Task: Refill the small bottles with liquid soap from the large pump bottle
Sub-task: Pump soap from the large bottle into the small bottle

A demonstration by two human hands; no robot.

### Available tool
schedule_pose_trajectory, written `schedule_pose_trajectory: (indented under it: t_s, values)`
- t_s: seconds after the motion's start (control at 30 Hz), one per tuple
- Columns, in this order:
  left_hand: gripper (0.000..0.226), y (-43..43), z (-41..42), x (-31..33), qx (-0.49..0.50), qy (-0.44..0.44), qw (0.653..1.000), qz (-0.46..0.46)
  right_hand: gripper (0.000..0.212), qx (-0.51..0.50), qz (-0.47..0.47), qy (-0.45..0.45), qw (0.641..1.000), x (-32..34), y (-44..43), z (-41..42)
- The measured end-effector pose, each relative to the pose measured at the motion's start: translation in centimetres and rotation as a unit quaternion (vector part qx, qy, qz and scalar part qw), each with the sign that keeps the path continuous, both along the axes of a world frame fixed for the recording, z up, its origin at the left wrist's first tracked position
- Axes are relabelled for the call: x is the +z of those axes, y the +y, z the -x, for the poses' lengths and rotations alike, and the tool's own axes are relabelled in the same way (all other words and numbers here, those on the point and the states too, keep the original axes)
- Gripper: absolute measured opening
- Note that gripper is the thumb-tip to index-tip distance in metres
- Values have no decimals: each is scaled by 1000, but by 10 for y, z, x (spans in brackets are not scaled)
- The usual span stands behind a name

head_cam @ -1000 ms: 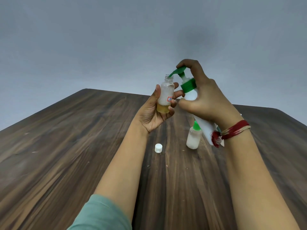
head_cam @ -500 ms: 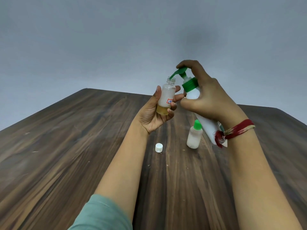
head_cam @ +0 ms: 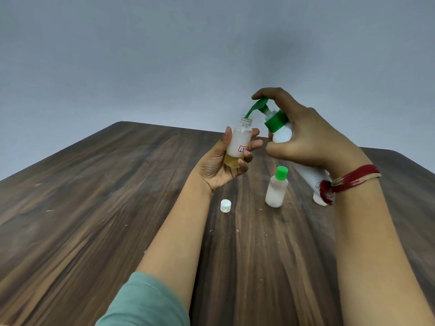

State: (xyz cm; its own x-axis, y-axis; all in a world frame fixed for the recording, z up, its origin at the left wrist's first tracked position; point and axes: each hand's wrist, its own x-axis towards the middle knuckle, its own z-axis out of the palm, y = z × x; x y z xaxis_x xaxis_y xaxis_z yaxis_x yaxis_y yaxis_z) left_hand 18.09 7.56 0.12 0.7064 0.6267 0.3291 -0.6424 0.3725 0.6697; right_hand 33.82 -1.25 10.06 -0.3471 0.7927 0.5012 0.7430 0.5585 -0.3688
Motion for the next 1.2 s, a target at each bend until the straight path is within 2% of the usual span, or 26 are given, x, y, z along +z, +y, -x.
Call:
schedule_pose_trajectory:
  t_s: [0.33,0.5,0.7,1.2]
  values:
    - [62,0,1,-19,1,-17,999,27,77,-18,32,-69,997,-4,5,5]
    - [60,-1,0,-27,-8,-40,998,40,79,-11,31,-79,996,-3,3,9]
    - [56,-4,-4,-38,-36,-74,995,61,69,-7,48,-84,995,-2,1,11]
    - [54,-2,1,-44,-60,-99,990,76,66,-12,84,-103,991,-6,3,17]
